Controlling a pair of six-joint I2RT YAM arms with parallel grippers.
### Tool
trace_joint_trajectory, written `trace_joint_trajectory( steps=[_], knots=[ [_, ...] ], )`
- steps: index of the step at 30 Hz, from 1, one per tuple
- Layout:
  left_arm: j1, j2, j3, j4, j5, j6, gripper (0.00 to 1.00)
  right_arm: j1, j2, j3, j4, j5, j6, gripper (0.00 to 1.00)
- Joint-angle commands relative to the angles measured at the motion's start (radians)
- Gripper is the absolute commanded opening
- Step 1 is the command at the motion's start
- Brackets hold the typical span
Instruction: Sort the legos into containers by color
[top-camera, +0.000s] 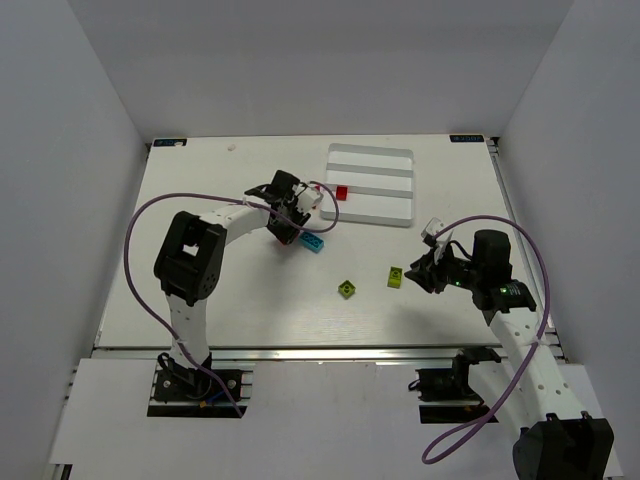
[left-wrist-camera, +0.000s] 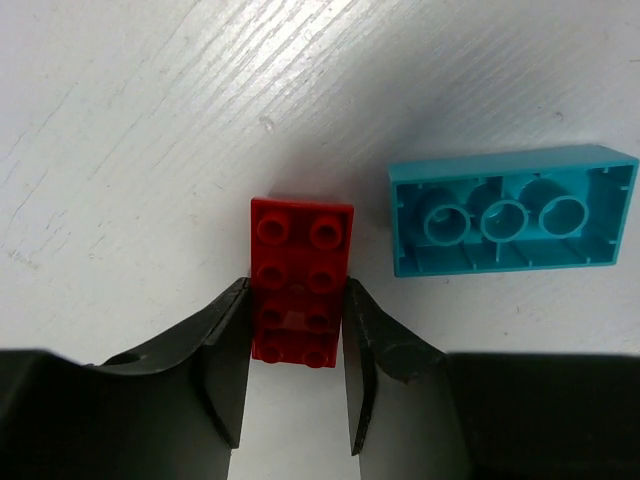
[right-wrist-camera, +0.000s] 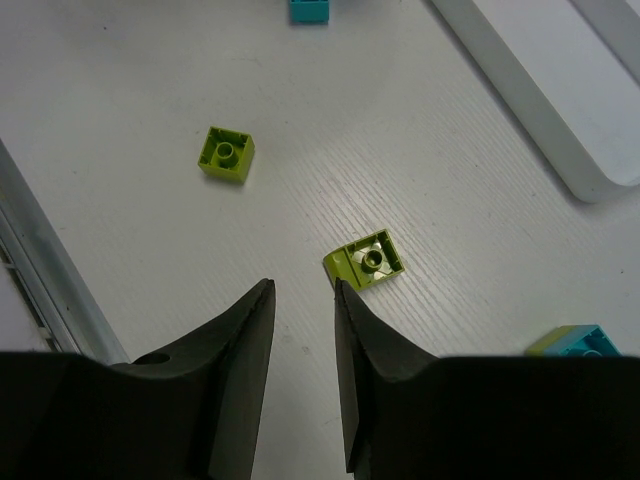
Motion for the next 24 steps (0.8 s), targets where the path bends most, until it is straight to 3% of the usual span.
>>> trace_joint_trajectory(
  steps=[1, 6, 9, 13, 19, 23, 24],
  knots=[
    [-0.001, -0.039, 0.046, 0.019, -0.017, -0.039, 0.24, 0.006, -0.012, 0.018, -0.006, -0.014, -0.007, 0.36],
    [-0.001, -0.144, 0.076, 0.089, -0.043, -0.091, 0.19, 0.01, -0.007, 0.016, -0.006, -0.018, -0.007, 0.36],
    [-0.011, -0.163, 0.101, 0.16, 0.131, -0.071, 0.19, 0.009, -0.003, 0.018, -0.006, -0.017, -0.007, 0.36],
    [-0.021, -0.076, 0.219, 0.18, 0.309, -0.069, 0.19, 0.01, -0.001, 0.015, -0.004, -0.015, -0.008, 0.36],
    [-0.05, 0.104, 0.48, 0.102, 0.357, -0.062, 0.21, 0.009, 0.003, 0.016, -0.008, -0.017, -0.008, 0.37],
    [-0.059, 0.193, 0.56, 0.114, 0.333, -0.077, 0.36, 0.012, 0.002, 0.018, -0.006, -0.023, -0.008, 0.36],
    [-0.068, 0.2, 0.572, 0.123, 0.319, -0.086, 0.48, 0.009, 0.002, 0.018, -0.009, -0.021, -0.008, 0.36]
  ],
)
